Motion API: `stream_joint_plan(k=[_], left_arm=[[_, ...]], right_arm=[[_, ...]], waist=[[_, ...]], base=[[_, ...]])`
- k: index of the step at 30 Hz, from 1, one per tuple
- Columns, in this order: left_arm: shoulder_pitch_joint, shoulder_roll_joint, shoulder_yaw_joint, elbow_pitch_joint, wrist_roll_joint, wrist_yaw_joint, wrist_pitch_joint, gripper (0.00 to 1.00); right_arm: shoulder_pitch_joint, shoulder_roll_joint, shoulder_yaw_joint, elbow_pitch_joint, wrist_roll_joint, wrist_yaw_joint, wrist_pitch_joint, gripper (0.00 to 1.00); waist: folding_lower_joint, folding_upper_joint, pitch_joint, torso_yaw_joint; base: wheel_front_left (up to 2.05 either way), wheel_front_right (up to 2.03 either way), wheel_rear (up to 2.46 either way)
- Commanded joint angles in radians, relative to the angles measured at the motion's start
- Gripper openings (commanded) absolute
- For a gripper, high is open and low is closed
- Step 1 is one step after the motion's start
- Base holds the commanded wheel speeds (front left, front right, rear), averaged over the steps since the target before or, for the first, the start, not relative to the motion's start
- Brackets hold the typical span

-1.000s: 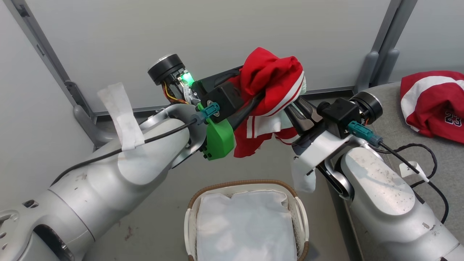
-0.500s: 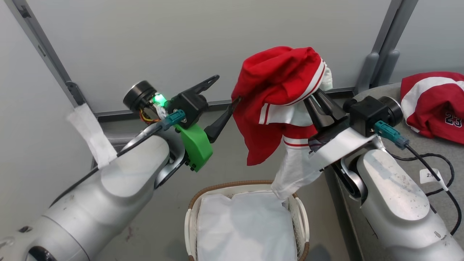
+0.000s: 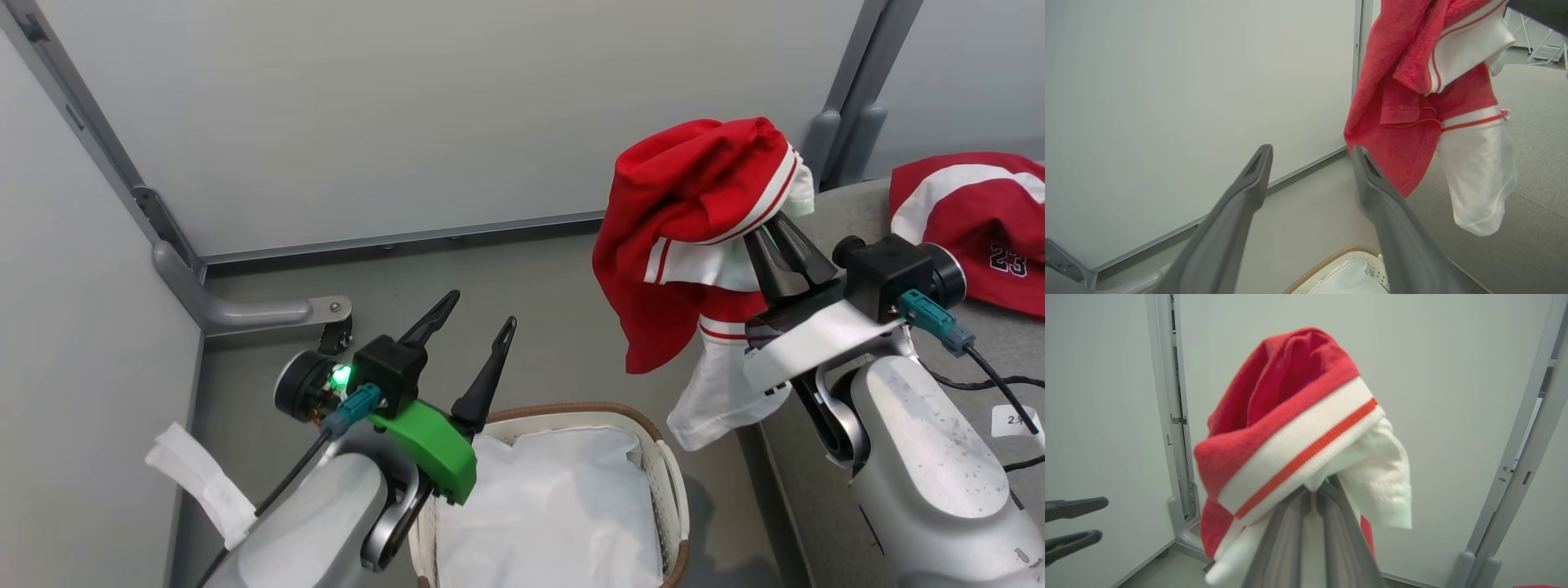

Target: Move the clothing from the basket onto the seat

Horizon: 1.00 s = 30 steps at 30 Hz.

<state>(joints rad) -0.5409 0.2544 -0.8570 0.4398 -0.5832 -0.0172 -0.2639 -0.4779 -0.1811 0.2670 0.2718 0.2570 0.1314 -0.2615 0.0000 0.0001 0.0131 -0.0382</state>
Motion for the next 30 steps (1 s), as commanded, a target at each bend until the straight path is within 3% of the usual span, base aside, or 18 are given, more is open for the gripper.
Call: stream_joint_plan(k=[1, 9, 16, 30], left_arm=[[0.039, -0.010, 0.034, -0.006, 0.019, -0.003, 0.000, 1.00], [0.156, -0.065, 0.177, -0.004, 0.114, -0.045, -0.001, 1.00], [0.195, -0.105, 0.245, 0.008, 0.179, -0.079, -0.001, 1.00], [0.183, -0.170, 0.305, 0.006, 0.255, -0.111, -0.001, 1.00]], right_arm=[[0.018, -0.006, -0.005, -0.003, -0.007, -0.001, -0.006, 0.00], [0.041, -0.015, -0.031, -0.002, -0.011, -0.001, -0.006, 0.00], [0.041, -0.004, -0.053, 0.003, -0.017, -0.001, -0.006, 0.00], [-0.008, 0.014, -0.072, 0.000, -0.031, -0.001, -0.006, 0.00]], waist=[[0.0000, -0.0001, 0.001, -0.009], [0.0000, -0.0001, 0.004, -0.032], [0.0000, -0.0001, 0.010, -0.071], [0.0000, -0.0001, 0.106, -0.317]], base=[[0.00, 0.00, 0.00], [0.00, 0.00, 0.00], [0.00, 0.00, 0.00], [0.00, 0.00, 0.00]])
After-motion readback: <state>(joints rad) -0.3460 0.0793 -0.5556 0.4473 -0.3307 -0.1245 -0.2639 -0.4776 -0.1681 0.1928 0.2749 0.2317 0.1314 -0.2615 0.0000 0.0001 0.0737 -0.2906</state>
